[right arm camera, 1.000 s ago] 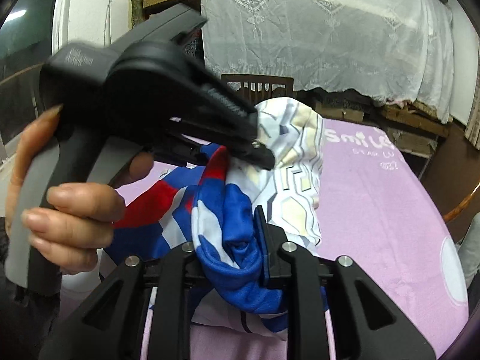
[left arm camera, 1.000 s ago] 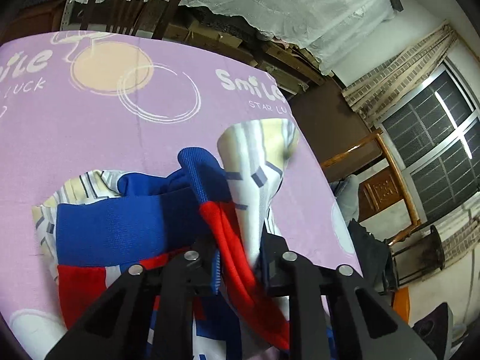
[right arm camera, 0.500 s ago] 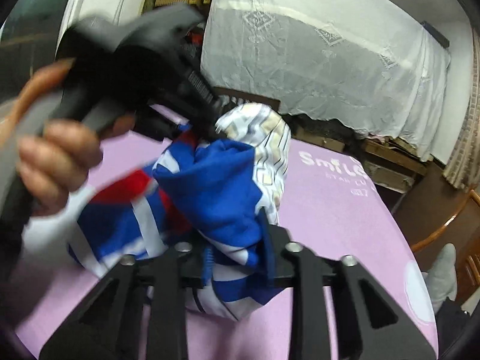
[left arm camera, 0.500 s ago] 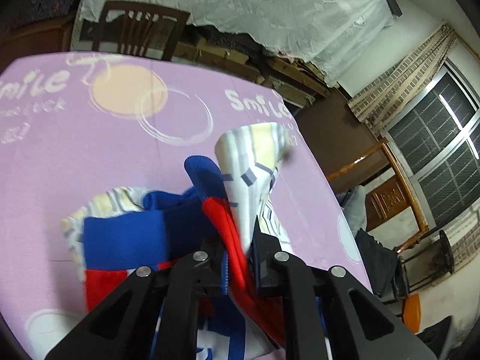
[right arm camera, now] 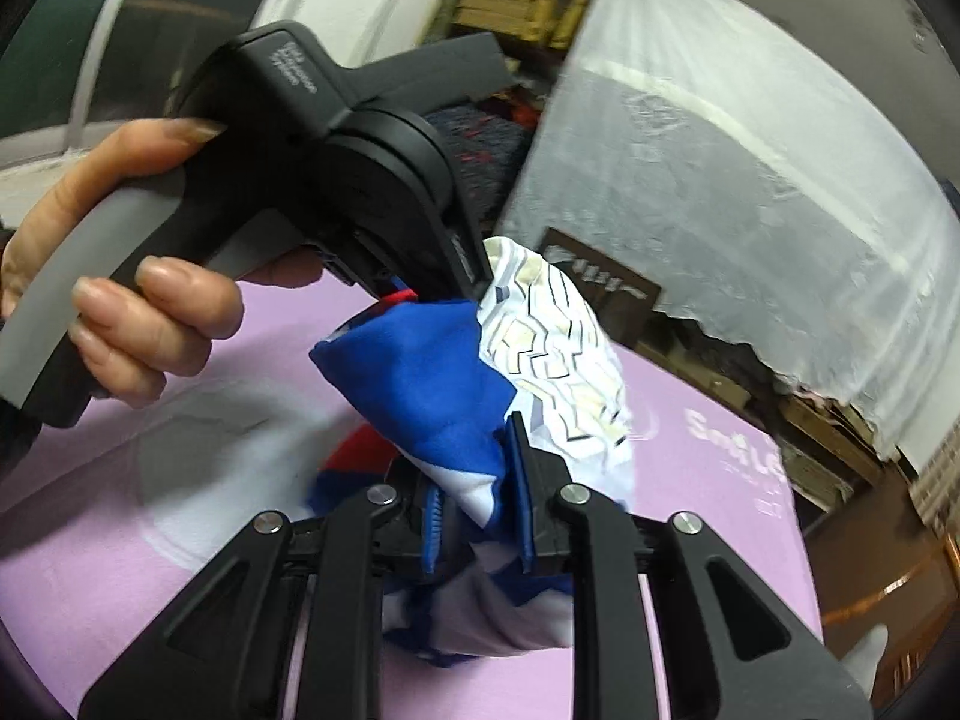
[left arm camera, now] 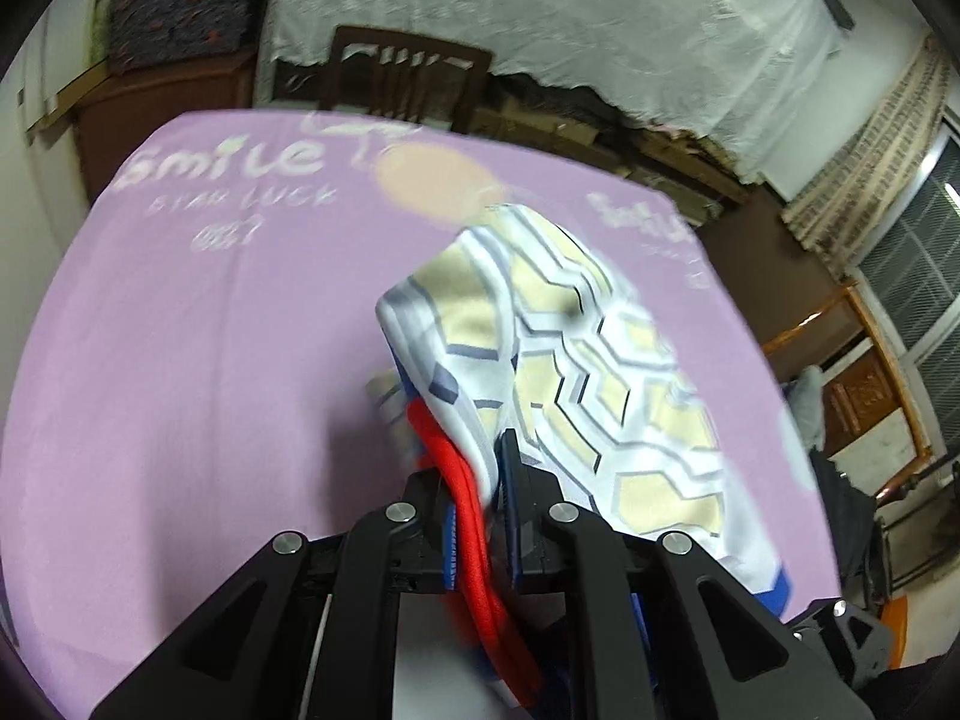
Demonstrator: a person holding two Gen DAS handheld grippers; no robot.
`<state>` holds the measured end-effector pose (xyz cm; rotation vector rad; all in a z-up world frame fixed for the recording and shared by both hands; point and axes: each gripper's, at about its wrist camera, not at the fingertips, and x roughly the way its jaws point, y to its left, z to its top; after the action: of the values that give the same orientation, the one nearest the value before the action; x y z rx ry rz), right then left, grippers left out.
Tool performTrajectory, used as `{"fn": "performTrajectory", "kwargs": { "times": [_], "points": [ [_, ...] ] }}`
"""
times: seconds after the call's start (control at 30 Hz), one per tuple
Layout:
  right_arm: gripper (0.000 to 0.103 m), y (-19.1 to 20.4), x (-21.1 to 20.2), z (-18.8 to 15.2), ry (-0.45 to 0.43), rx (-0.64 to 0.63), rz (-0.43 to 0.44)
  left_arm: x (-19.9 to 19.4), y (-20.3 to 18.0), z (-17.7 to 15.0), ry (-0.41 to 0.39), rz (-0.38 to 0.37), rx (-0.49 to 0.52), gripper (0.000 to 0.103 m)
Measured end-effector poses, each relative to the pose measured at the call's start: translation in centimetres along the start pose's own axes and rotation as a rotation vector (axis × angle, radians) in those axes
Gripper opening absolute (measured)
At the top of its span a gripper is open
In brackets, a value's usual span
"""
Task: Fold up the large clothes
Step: 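Roll the jacket bundle over with the right tool, exposing the hexagon-print hood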
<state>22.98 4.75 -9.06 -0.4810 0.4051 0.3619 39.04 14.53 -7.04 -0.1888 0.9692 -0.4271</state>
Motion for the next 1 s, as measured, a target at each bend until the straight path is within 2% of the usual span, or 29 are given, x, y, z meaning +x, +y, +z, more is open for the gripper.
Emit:
{"fn": "performTrajectory", "kwargs": {
  "times": [0.2,0.3,0.37,0.43,0.57,0.63,0.7,0.83,0.93,1.0],
  "points": [
    [0.018,3.4,3.6,-1.4,0.1,-0.053,0.111,3.0,4.3,-2.3,0.063,0.024,-0.074,0.013],
    [0.018,4.4,4.8,-2.3,0.133,-0.073,0.123,3.5,4.7,-2.6,0.067,0.037,-0.064,0.016],
    [0.018,4.9,5.1,-2.4,0.153,-0.077,0.135,3.7,4.7,-2.9,0.062,0.05,-0.06,0.023],
    [0.018,4.8,5.4,-2.5,0.173,-0.057,0.165,4.0,5.2,-3.1,0.058,0.09,-0.064,0.035],
    [0.018,4.9,5.7,-2.3,0.181,-0.052,0.179,3.9,5.1,-3.2,0.047,0.095,-0.062,0.036],
    [0.019,4.9,5.3,-2.2,0.181,-0.042,0.19,3.7,4.9,-3.4,0.042,0.118,-0.057,0.044],
    [0.022,3.9,4.9,-1.9,0.184,-0.009,0.239,3.2,5.1,-3.6,0.034,0.157,-0.061,0.051],
    [0.028,1.1,2.8,-1.5,0.168,0.052,0.322,1.7,6.0,-4.4,0.013,0.207,-0.089,0.051],
    [0.033,-0.8,0.2,-1.6,0.129,0.07,0.337,-0.2,6.0,-5.0,-0.034,0.274,-0.099,0.049],
    [0.035,-2.4,-0.7,-1.5,0.111,0.095,0.331,-1.8,5.4,-5.3,-0.077,0.289,-0.096,0.049]
  ]
}}
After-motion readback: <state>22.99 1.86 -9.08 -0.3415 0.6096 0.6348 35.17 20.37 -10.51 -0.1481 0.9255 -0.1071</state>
